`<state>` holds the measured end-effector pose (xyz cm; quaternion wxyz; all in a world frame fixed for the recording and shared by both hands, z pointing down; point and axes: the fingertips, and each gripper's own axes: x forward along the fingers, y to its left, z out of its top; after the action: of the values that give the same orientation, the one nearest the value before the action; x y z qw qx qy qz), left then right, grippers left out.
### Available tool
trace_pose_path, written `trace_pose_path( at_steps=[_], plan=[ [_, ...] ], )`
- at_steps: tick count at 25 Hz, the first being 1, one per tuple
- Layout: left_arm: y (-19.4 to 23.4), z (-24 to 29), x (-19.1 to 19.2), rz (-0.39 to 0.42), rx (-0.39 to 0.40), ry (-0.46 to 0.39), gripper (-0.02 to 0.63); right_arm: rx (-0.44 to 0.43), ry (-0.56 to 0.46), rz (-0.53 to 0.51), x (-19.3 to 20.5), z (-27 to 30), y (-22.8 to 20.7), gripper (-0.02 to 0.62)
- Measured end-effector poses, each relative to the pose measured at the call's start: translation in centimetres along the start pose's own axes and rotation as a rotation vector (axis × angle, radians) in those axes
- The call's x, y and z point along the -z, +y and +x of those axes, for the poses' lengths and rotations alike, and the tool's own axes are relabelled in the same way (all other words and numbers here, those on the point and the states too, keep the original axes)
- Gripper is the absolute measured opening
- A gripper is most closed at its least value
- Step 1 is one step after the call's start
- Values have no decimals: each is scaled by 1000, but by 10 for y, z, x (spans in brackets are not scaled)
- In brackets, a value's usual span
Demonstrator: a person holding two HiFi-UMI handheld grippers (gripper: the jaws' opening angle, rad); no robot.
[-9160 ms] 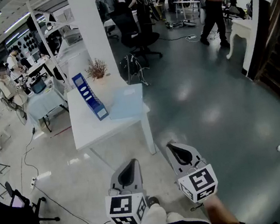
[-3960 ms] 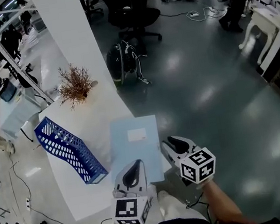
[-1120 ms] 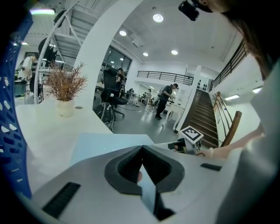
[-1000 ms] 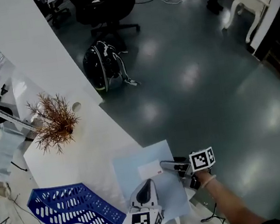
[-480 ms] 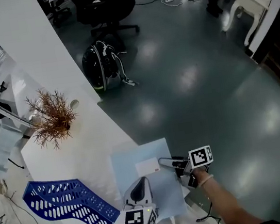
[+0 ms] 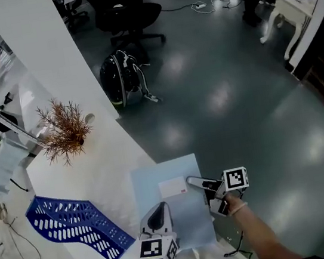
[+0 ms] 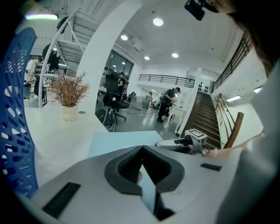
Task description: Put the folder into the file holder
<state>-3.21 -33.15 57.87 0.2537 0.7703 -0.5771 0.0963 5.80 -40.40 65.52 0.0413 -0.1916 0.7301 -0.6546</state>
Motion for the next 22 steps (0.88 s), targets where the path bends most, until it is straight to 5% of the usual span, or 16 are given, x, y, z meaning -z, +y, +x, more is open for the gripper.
trace_pose_path(
  at_steps=[22],
  plan=[
    [-20,-54,-11,-8,-58,-76,5,-44,-150,-73,5,-49,47,146]
  ],
)
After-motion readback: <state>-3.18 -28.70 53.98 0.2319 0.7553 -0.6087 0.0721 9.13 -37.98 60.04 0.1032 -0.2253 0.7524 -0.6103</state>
